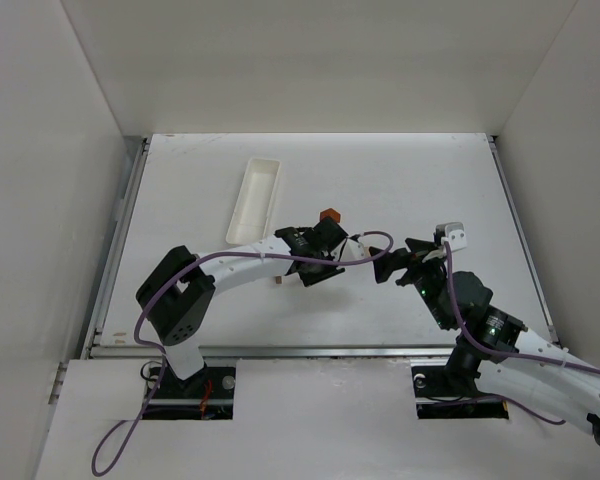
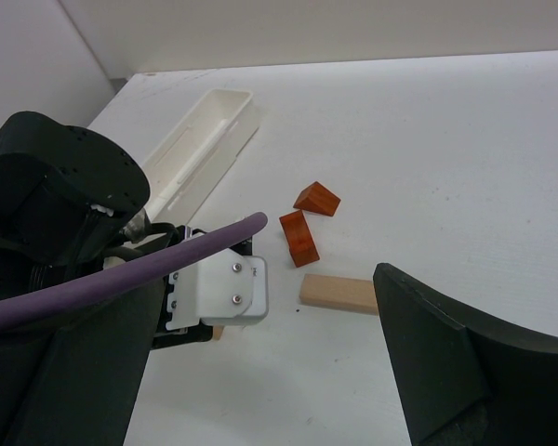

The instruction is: Build the wood block tower

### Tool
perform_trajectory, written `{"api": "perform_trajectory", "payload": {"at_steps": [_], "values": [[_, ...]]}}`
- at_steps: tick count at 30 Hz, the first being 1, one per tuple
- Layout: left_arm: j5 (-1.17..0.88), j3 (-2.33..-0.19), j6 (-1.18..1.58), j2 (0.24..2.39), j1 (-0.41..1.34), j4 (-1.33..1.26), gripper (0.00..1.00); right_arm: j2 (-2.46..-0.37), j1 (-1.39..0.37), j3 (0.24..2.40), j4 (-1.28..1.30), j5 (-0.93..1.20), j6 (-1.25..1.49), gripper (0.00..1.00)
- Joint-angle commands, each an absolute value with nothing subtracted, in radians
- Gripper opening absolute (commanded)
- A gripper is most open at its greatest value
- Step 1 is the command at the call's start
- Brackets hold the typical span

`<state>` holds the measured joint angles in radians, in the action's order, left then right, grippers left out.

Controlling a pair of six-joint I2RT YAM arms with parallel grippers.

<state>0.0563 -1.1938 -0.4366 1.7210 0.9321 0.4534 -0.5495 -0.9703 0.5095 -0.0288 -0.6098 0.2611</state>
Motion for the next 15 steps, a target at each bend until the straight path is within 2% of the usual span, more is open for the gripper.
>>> {"api": "perform_trajectory", "payload": {"at_steps": [1,15], "values": [[0.029,-1.223,-0.439,1.732,0.939,0.477,0.27,-0.54,-0.974,0.518,-0.083,-0.606,0.262,1.0],[0.048,-1.223,-0.448,1.732,0.939,0.477,0.32,-0.54,-0.974,0.518,-0.083,-0.606,0.262,1.0]]}}
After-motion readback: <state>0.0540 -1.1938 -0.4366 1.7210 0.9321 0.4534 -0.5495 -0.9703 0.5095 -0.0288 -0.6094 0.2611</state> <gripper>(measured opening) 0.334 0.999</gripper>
